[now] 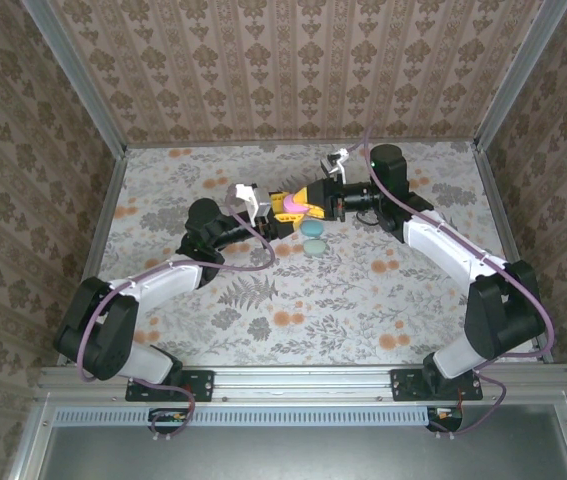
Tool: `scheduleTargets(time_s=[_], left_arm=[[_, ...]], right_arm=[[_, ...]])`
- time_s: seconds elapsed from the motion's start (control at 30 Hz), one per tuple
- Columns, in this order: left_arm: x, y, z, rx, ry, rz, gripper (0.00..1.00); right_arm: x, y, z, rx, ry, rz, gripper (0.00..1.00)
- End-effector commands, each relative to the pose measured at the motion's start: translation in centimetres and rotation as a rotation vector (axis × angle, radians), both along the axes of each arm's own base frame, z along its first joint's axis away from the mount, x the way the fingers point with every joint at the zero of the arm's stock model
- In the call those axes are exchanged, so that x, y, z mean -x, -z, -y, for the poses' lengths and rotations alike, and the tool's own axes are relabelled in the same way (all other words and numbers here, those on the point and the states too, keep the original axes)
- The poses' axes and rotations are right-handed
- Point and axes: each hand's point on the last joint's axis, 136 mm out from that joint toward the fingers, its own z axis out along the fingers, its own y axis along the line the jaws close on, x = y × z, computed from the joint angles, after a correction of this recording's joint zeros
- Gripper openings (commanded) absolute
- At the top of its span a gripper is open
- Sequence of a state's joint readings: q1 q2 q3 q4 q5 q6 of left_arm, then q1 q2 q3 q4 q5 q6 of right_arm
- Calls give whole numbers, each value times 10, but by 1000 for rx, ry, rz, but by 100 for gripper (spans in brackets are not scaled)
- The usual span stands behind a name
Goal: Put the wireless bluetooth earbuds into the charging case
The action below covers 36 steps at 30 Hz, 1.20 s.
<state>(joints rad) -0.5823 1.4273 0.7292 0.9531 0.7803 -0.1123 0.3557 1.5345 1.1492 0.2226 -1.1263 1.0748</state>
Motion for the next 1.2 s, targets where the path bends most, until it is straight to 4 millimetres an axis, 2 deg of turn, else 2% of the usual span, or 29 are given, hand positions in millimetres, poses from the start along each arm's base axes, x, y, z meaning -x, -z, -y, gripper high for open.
scheduleTargets(time_s=[0.0,0.07,0.13,0.17,0.23,0.33,0.47,0.57,0.6,0.7,0.93,1.03,1.1,1.17], left_arm=[[-3,-7,2,7,-9,25,37],[-3,-2,3,-12,-10,16,41],[-2,6,3,-39,-4,-4,56],[0,12,2,-56,-2,-13,60],[2,23,-1,-91,-10,-35,61],[7,43,-9,-144,-41,-75,66],[14,63,-22,-205,-90,-109,67],[17,65,-32,-210,-133,-104,68],[11,65,-37,-212,-185,-100,68],[6,59,-45,-208,-242,-79,68],[1,49,-49,-206,-275,-52,69],[0,48,-51,-204,-284,-52,69],[-1,48,-53,-204,-298,-51,70],[-3,49,-55,-205,-312,-50,70]], right_arm=[[2,1,4,7,16,32,26],[0,4,7,17,44,34,25],[-3,9,13,29,83,30,23],[-5,13,16,37,107,27,23],[-9,29,25,68,165,4,22],[-12,65,40,130,247,-41,21],[-6,129,53,252,311,-130,20],[3,181,61,387,329,-197,20],[8,197,61,426,321,-218,20],[14,227,55,469,286,-260,21],[25,273,40,551,212,-330,23],[31,284,44,594,205,-347,26],[34,286,50,637,206,-338,35],[37,285,57,690,207,-325,37]])
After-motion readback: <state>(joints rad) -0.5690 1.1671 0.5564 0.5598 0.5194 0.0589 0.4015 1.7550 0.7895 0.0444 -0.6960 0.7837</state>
